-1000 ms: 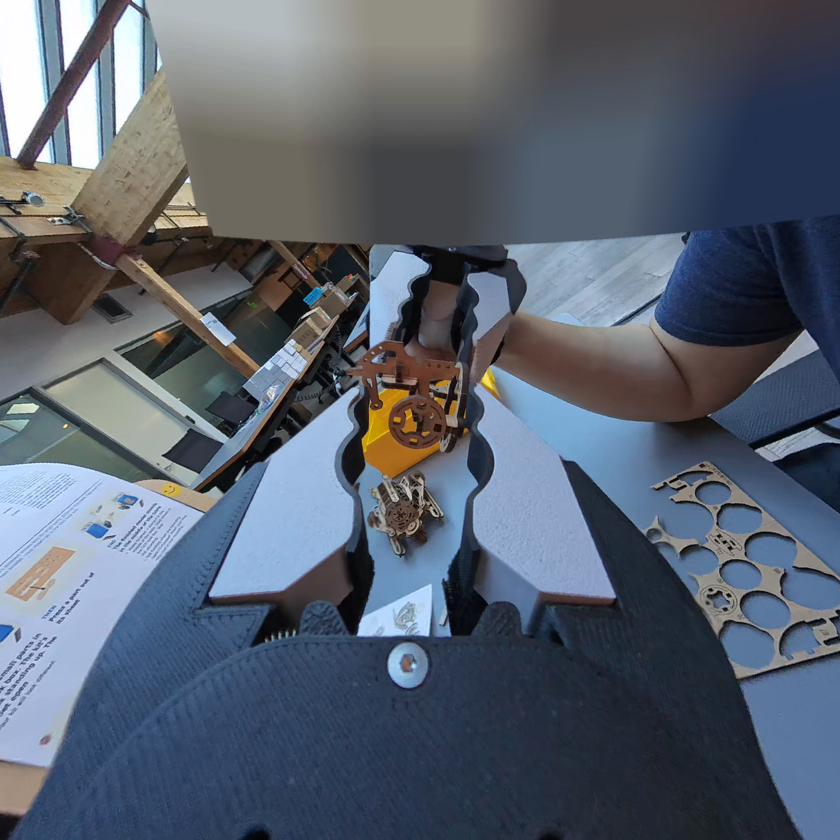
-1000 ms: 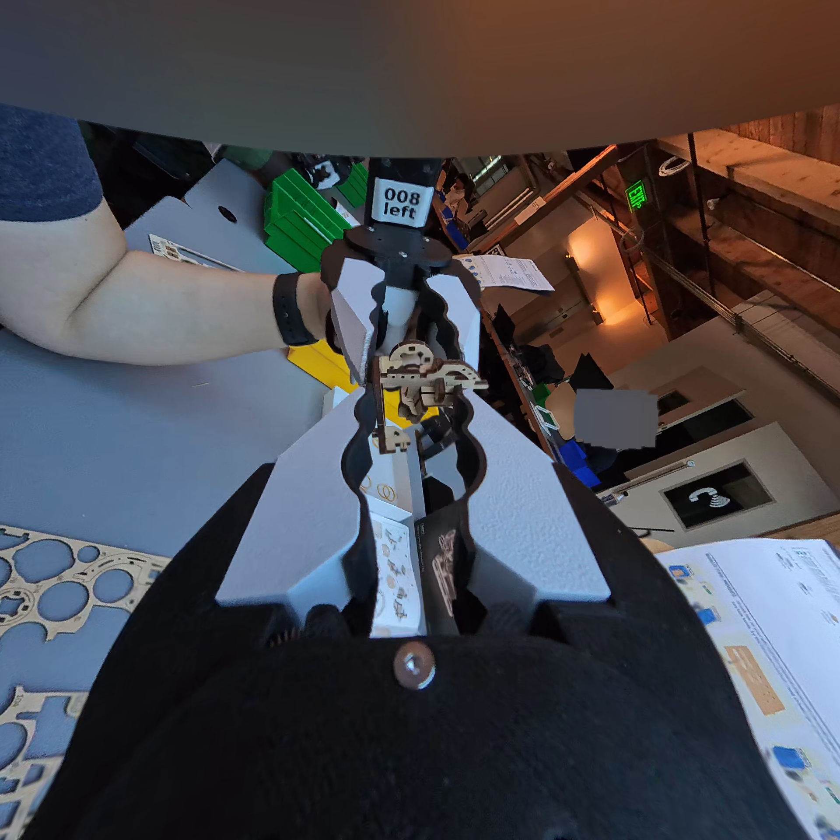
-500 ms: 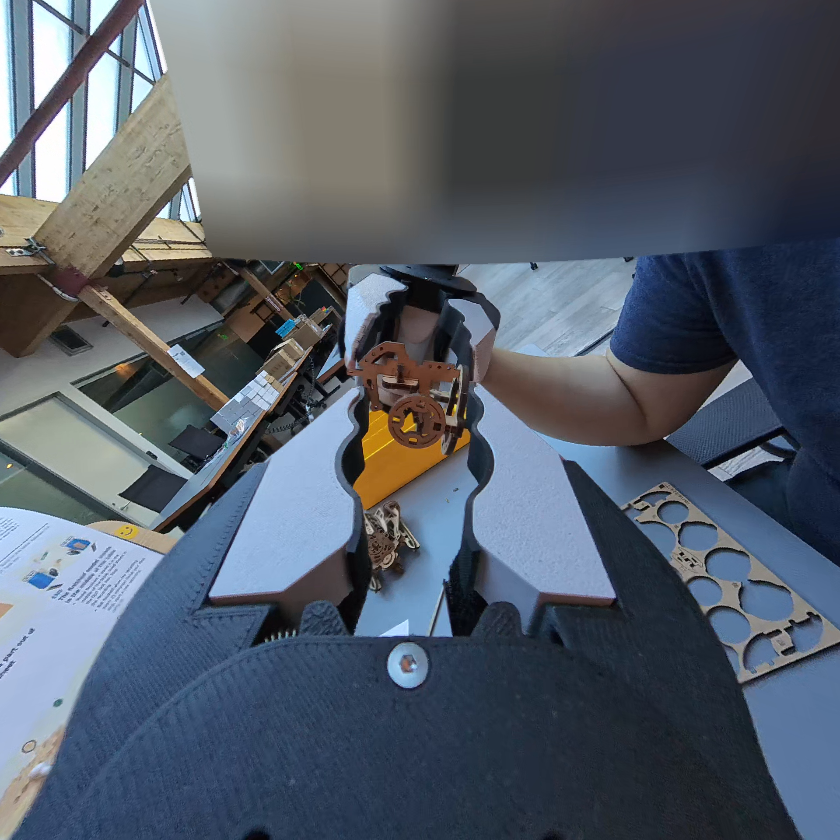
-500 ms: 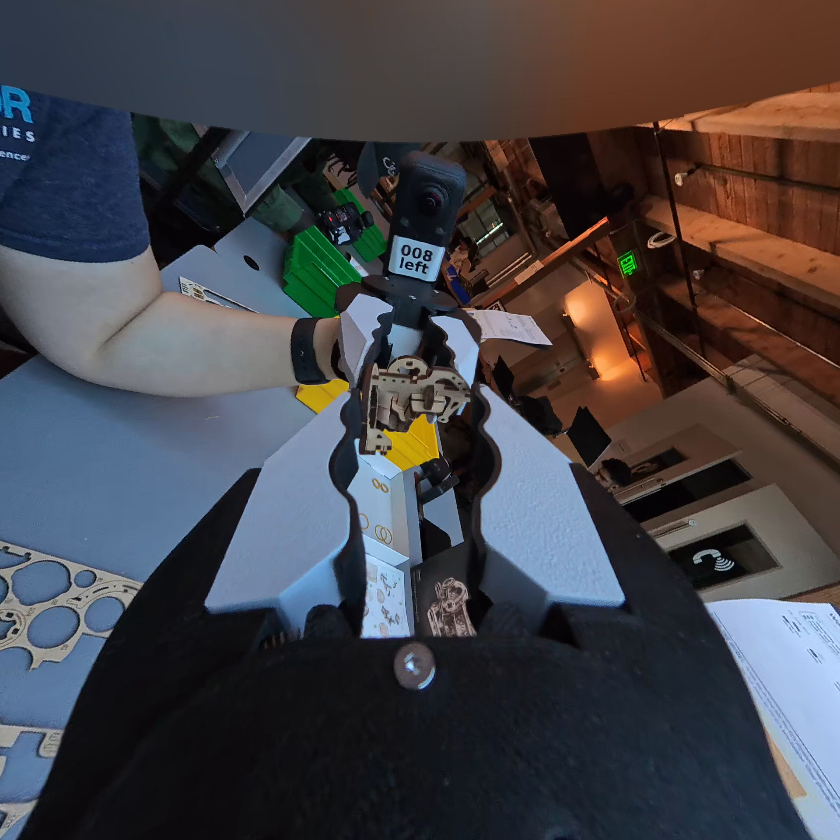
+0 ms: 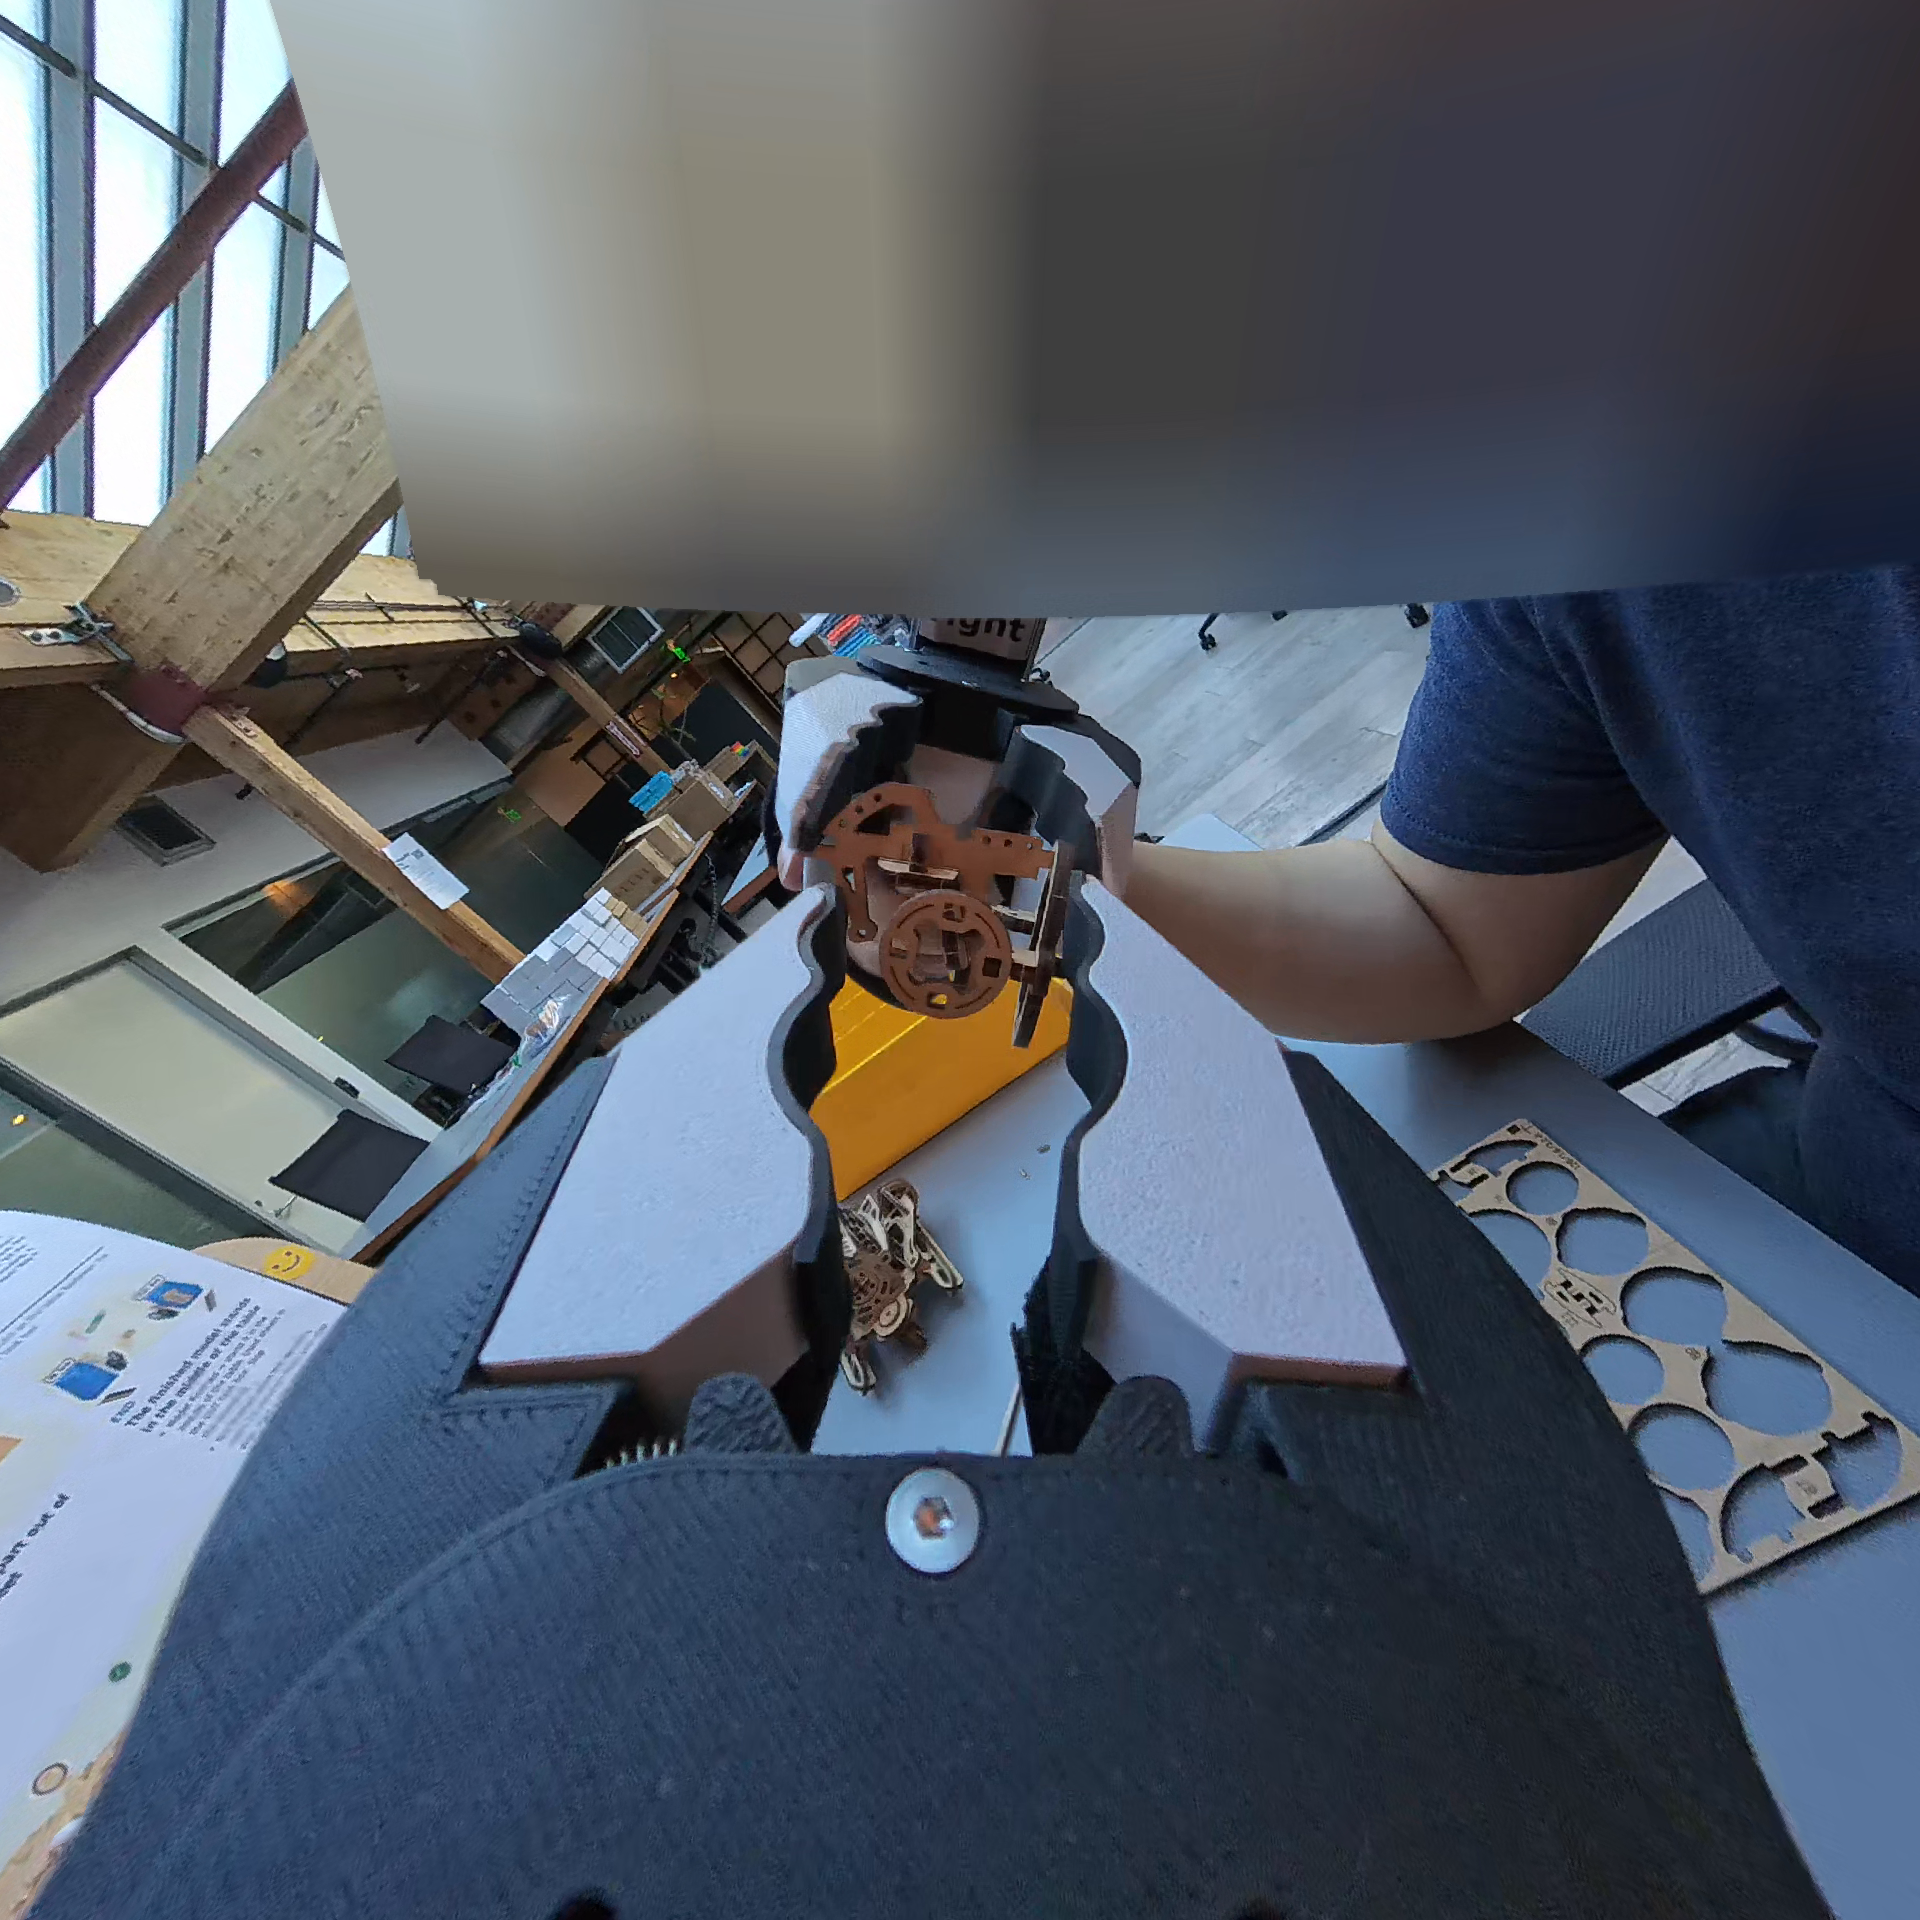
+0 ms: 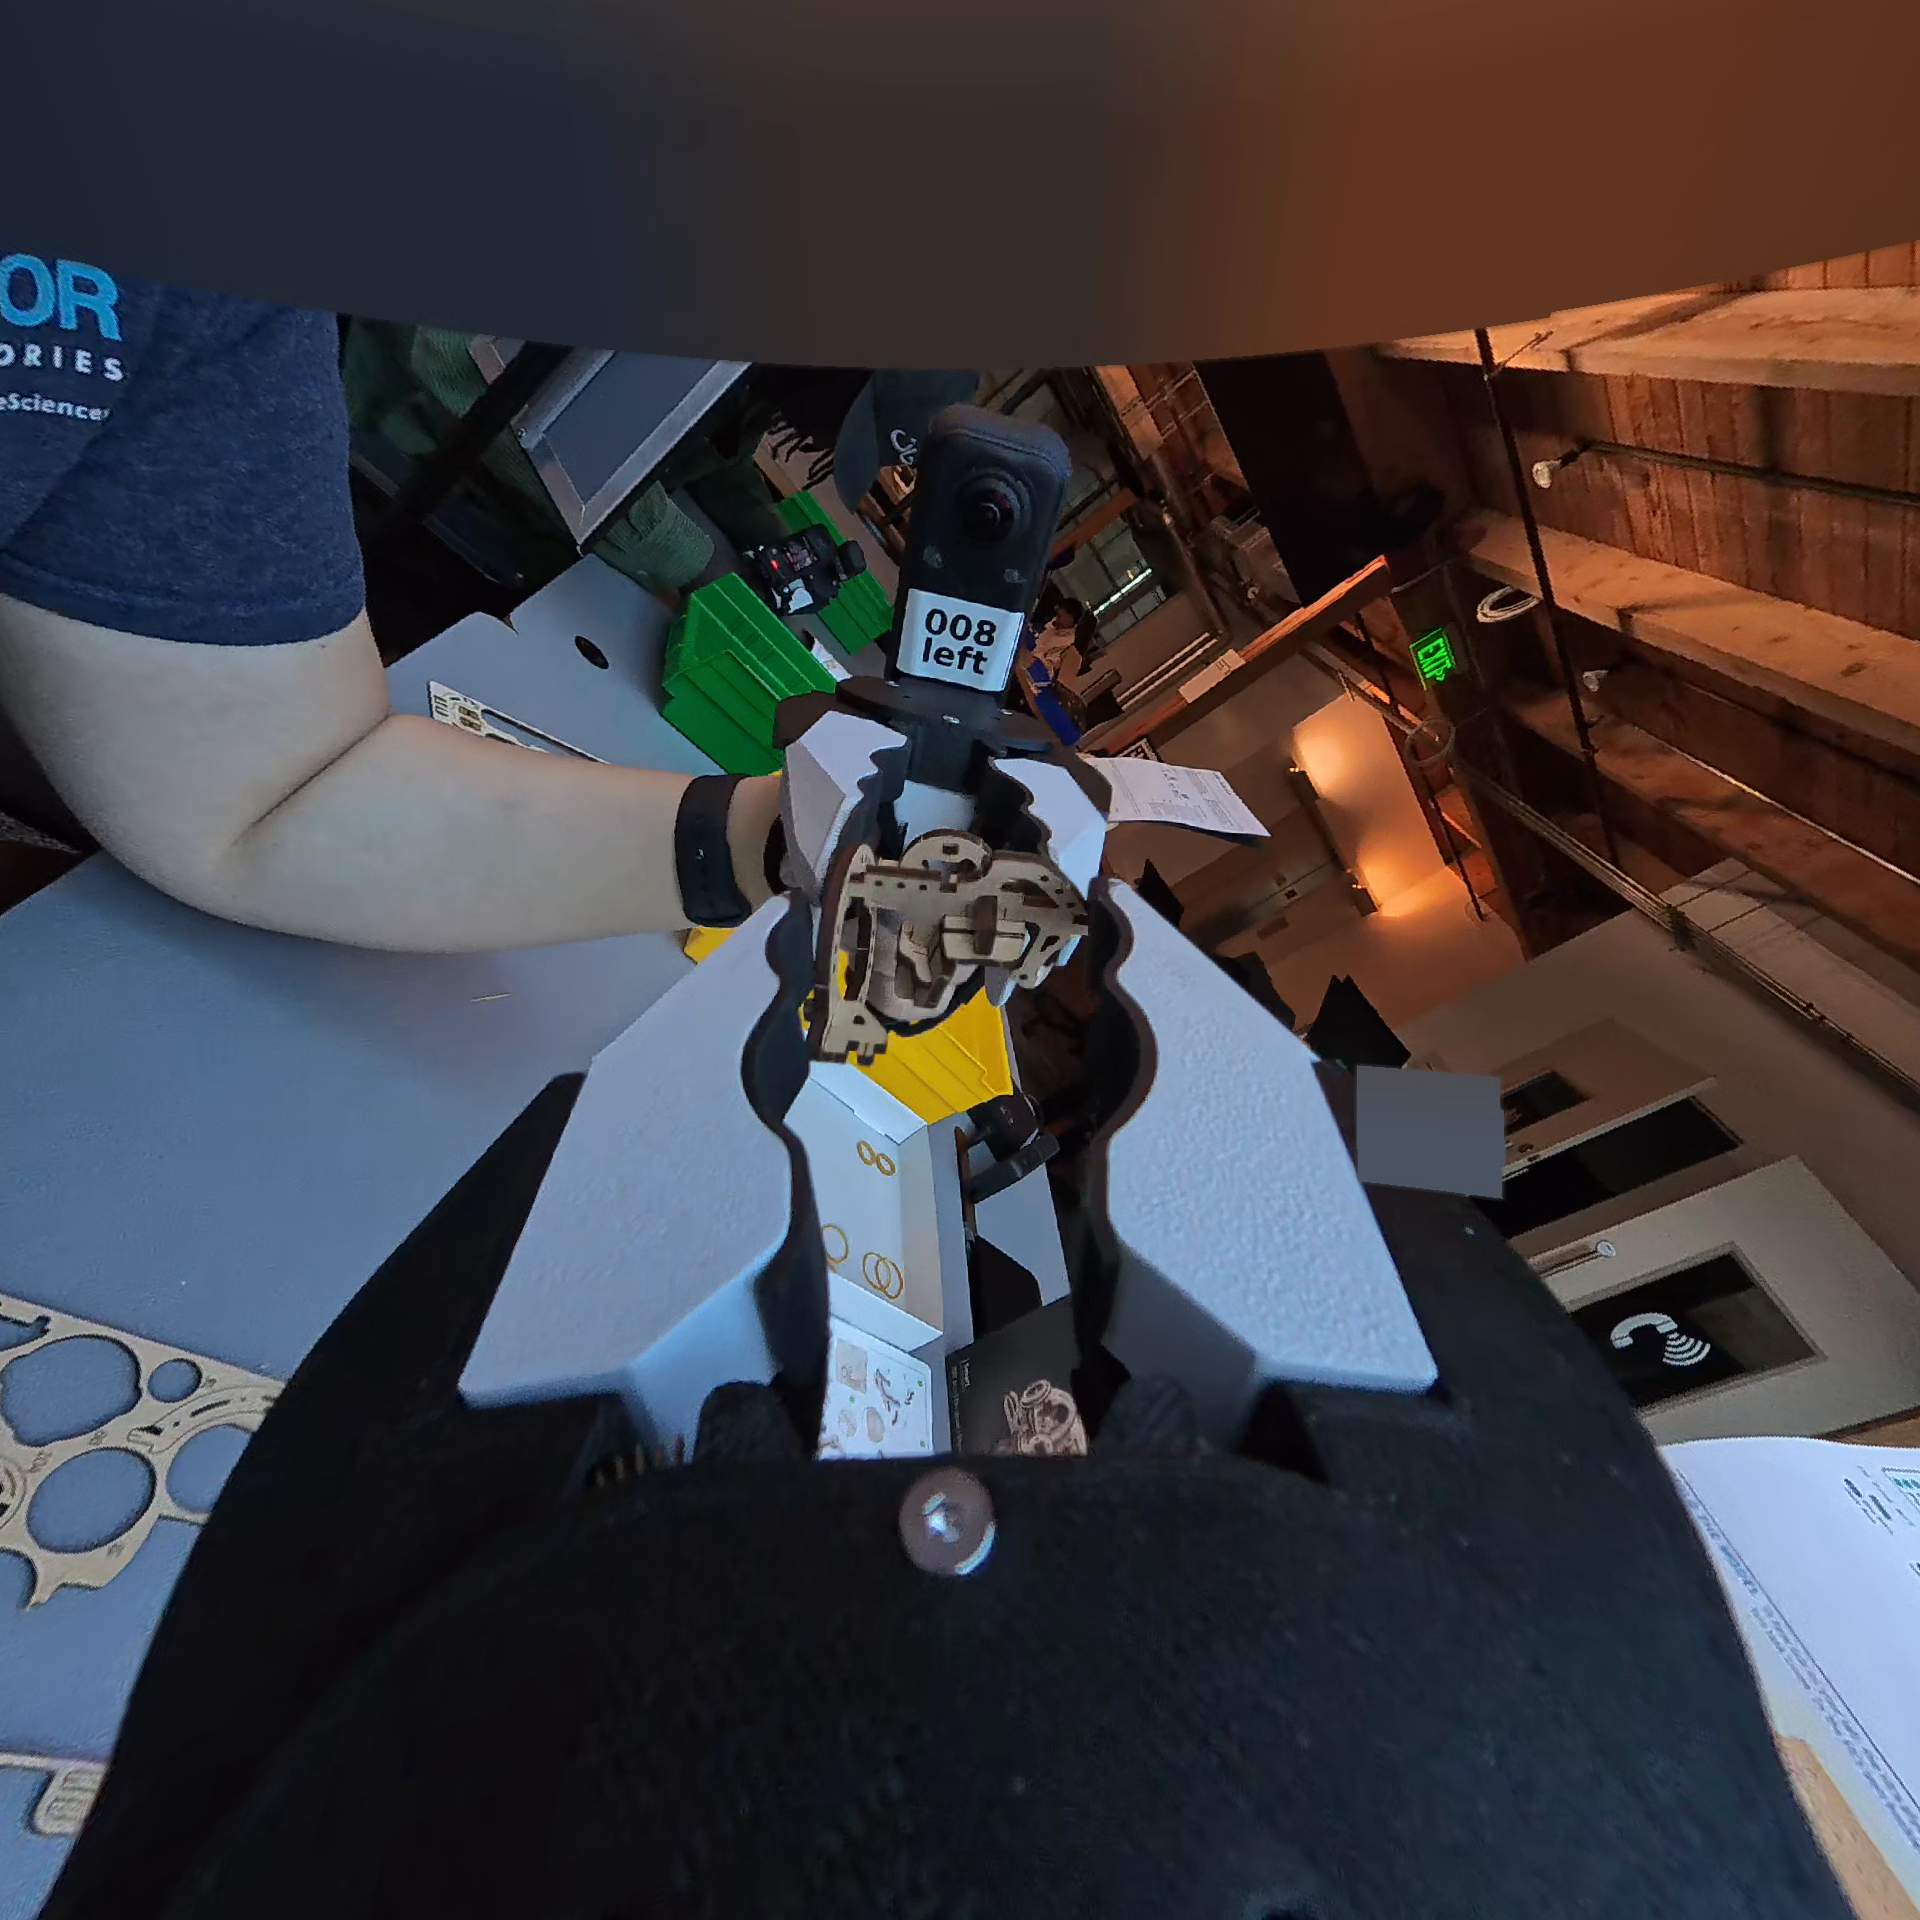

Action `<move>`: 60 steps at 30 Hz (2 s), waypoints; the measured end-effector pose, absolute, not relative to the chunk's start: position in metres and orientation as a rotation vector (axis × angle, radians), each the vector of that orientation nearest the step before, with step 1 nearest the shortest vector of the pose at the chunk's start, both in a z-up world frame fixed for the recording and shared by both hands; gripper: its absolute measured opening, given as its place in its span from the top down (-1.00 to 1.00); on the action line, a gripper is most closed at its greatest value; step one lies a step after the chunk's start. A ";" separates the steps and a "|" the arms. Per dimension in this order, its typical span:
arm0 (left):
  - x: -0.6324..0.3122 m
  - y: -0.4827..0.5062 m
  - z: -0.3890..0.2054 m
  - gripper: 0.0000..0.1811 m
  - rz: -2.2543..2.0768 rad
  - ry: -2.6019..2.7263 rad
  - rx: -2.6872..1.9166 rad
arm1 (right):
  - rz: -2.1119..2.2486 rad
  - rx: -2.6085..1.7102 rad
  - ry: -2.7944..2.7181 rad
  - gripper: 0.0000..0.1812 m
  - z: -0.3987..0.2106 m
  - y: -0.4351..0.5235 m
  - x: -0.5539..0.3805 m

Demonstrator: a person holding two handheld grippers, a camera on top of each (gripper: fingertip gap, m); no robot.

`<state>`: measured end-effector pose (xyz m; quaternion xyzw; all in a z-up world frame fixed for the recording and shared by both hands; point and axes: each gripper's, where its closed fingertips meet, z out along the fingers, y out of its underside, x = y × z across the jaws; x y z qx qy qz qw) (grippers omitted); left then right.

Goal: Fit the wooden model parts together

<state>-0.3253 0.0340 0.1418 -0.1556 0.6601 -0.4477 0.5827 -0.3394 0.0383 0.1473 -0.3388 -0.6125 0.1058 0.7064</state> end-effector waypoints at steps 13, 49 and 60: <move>-0.328 0.040 0.138 0.56 -1.048 1.548 -0.369 | 0.292 -0.843 -1.356 0.44 0.144 0.045 -0.342; -0.329 0.041 0.115 0.53 -0.866 1.679 -0.388 | 0.327 -0.881 -1.456 0.45 0.126 0.043 -0.346; -0.330 0.037 0.121 0.52 -0.842 1.661 -0.363 | 0.345 -0.825 -1.427 0.48 0.134 0.040 -0.345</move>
